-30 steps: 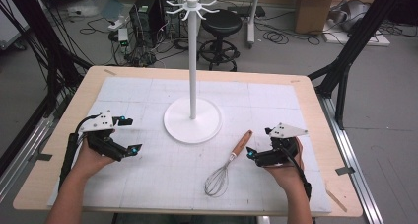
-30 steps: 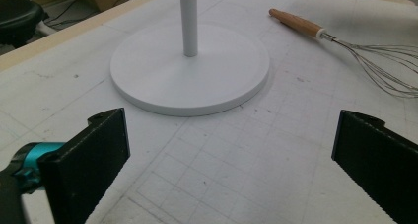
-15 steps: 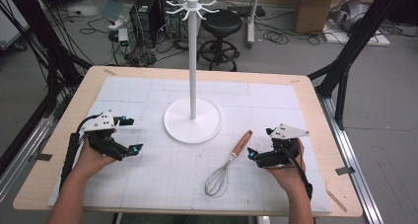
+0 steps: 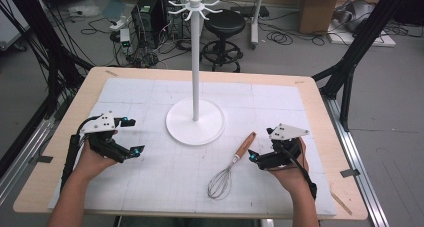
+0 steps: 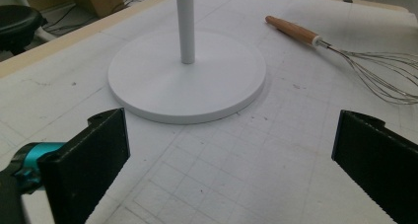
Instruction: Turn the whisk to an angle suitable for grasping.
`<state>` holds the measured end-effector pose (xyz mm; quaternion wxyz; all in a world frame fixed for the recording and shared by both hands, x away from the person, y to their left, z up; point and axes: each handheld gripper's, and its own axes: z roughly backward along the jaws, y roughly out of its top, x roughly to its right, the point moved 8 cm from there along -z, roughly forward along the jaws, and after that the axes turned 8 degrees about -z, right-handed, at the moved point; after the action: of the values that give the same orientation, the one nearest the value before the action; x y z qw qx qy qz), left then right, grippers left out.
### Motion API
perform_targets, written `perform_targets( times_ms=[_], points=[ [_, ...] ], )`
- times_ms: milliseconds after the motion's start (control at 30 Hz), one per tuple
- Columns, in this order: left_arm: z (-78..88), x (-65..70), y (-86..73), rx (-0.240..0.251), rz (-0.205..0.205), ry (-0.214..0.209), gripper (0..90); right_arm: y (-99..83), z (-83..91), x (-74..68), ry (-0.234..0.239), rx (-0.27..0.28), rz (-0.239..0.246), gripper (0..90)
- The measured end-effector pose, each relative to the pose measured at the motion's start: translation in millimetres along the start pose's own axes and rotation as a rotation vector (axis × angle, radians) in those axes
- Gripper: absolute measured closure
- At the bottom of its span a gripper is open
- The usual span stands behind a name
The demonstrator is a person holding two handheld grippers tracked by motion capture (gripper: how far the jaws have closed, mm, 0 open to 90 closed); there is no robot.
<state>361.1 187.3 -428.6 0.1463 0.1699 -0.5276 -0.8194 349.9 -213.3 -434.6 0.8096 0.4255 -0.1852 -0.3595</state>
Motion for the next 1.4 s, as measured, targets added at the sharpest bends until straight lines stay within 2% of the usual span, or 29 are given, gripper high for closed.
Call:
perform_targets(
  times_ms=[67,100,133,200,233,267,300,333,433,500,533,567,667,700,733,933,1100,1133,1167,1200,1233,1300,1400],
  points=[
    [0.5,0.1,0.6,0.003,0.002,0.001,1.7,8.3,-0.1,-2.6,0.005,-0.02,0.034,1.7],
    [0.5,-0.1,0.3,0.002,0.003,0.002,1.7,8.3,-0.1,-2.6,0.005,-0.02,0.034,1.7],
    [0.3,-0.3,-0.1,-0.001,0.002,0.002,1.7,11.9,-0.1,-4.4,0.003,-0.04,0.062,2.2],
    [-0.1,-0.8,-0.3,-0.002,0.002,0.005,1.7,12.3,-0.3,-5.5,0.005,-0.05,0.071,4.6],
    [-0.2,-0.7,-0.2,-0.001,0.001,0.005,1.7,9.6,-1.2,-8.5,0.015,-0.066,0.08,14.8],
    [-0.1,-0.5,0.1,0.0,0.001,0.004,1.7,5.4,-1.6,-12.6,0.051,-0.084,0.084,29.3],
    [-0.1,-0.5,0.1,0.0,0.001,0.004,1.7,5.4,-1.6,-12.6,0.051,-0.084,0.084,29.3],
    [-0.1,-0.5,0.2,0.0,0.001,0.004,1.7,1.0,-2.9,-16.4,0.088,-0.103,0.092,38.4],
    [-0.4,-0.3,-0.7,-0.006,0.003,0.004,1.7,-7.7,-9.6,-20.7,0.1,-0.147,0.131,48.1],
    [-0.7,0.3,-1.0,-0.01,0.001,0.002,1.7,-6.9,-10.4,-21.8,0.108,-0.149,0.147,48.5],
    [-0.8,0.4,-1.0,-0.01,0.0,0.002,1.7,-5.5,-12.1,-24.1,0.12,-0.158,0.183,43.3],
    [-1.0,0.3,-0.7,-0.007,0.001,0.003,1.7,-5.5,-12.1,-24.1,0.12,-0.158,0.183,43.3],
    [-0.3,-0.7,-0.4,-0.004,0.001,0.005,1.7,-7.5,-17.2,-27.4,0.119,-0.19,0.258,31.4],
    [-0.1,-1.0,-0.5,-0.004,0.003,0.007,1.7,-10.7,-22.3,-31.6,0.149,-0.215,0.287,30.6],
    [0.0,-1.5,-0.9,-0.007,0.004,0.007,1.7,-11.8,-24.3,-32.3,0.15,-0.227,0.304,30.0],
    [-2.1,-0.5,-3.2,-0.02,0.009,0.0,1.7,-14.4,-32.8,-31.7,0.176,-0.254,0.31,30.6],
    [-3.4,-1.4,-4.3,-0.025,0.011,0.0,1.7,-12.8,-39.1,-31.2,0.18,-0.284,0.318,30.1],
    [-3.2,-1.5,-4.3,-0.023,0.014,0.0,1.7,-13.7,-43.6,-32.4,0.197,-0.305,0.341,30.4],
    [-2.6,-1.9,-4.3,-0.023,0.014,0.004,1.7,-15.6,-45.5,-32.5,0.197,-0.329,0.344,30.0],
    [-2.1,-1.9,-4.0,-0.022,0.014,0.004,1.7,-15.6,-45.5,-32.5,0.197,-0.329,0.344,30.0],
    [-1.4,-2.1,-3.9,-0.022,0.01,0.003,1.7,-17.9,-48.3,-33.6,0.215,-0.346,0.356,30.0],
    [-1.7,-2.2,-4.3,-0.02,0.014,0.004,1.7,-20.7,-55.6,-36.0,0.207,-0.359,0.397,23.9],
    [-3.7,-2.1,-6.0,-0.031,0.013,0.002,1.7,-19.2,-59.8,-38.2,0.205,-0.372,0.421,21.4]
  ],
)
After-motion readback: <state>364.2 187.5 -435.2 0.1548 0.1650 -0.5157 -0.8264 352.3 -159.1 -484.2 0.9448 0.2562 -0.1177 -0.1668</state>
